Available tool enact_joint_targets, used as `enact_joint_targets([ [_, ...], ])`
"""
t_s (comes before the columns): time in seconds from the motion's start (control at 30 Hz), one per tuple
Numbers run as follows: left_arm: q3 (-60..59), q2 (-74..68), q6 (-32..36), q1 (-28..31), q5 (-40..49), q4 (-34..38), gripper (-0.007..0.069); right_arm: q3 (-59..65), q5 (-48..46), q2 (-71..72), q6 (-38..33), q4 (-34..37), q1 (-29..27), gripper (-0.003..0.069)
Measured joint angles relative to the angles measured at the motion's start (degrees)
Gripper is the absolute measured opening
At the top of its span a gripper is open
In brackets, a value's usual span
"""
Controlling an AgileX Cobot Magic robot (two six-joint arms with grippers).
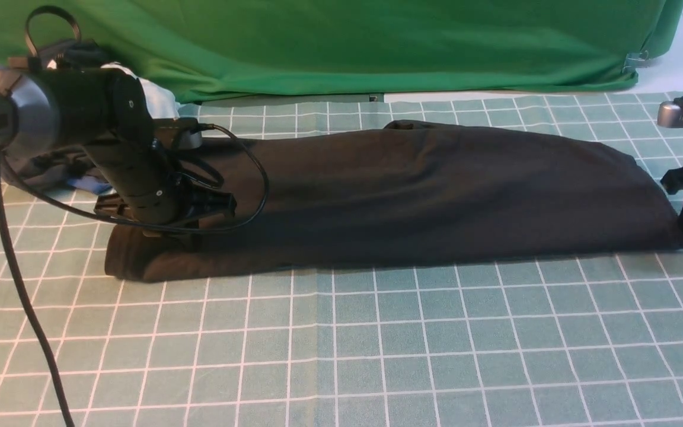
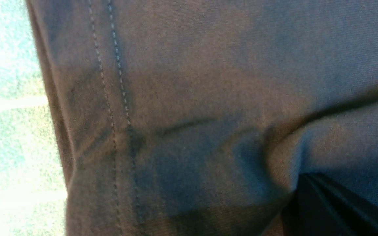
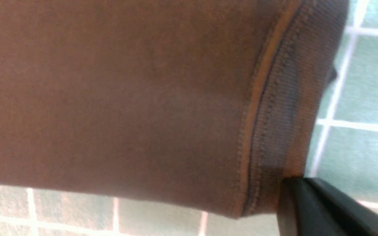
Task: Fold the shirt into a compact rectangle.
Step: 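Pull the folded dark garment lengthwise by its ends to straighten it flat on the table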
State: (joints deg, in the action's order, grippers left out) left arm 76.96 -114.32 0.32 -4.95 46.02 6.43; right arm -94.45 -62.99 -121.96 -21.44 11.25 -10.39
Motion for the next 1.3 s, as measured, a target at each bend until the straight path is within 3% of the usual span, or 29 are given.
enact_joint_targets([
  [0.43,-0.21,1.55,-0.32,0.12,0.22,0.26,0.0011,-8.39,-6.25,2.87,6.02,-2.80,0.37,0.0007],
  [0.57,-0.30,4.11,0.05,0.12,-0.60,2.18,0.0011,-9.45,-5.30,4.92,3.19,-0.33,2.62,0.0008],
  [0.7,0.62,6.13,1.23,0.12,-0.71,6.62,0.0011,-9.72,1.75,4.83,-4.96,12.50,9.74,0.0005],
  [0.83,0.98,6.13,2.26,0.12,-0.09,8.66,0.0011,-10.73,8.99,0.75,-8.26,19.17,16.60,-0.0003],
  [1.07,0.98,6.13,3.29,0.12,3.10,8.83,0.0011,-14.12,22.26,-10.32,-10.40,20.71,27.26,-0.0003],
  [1.3,1.00,6.13,3.34,0.12,6.83,9.27,0.0011,-17.96,33.48,-17.05,-8.73,21.18,30.16,0.0000],
])
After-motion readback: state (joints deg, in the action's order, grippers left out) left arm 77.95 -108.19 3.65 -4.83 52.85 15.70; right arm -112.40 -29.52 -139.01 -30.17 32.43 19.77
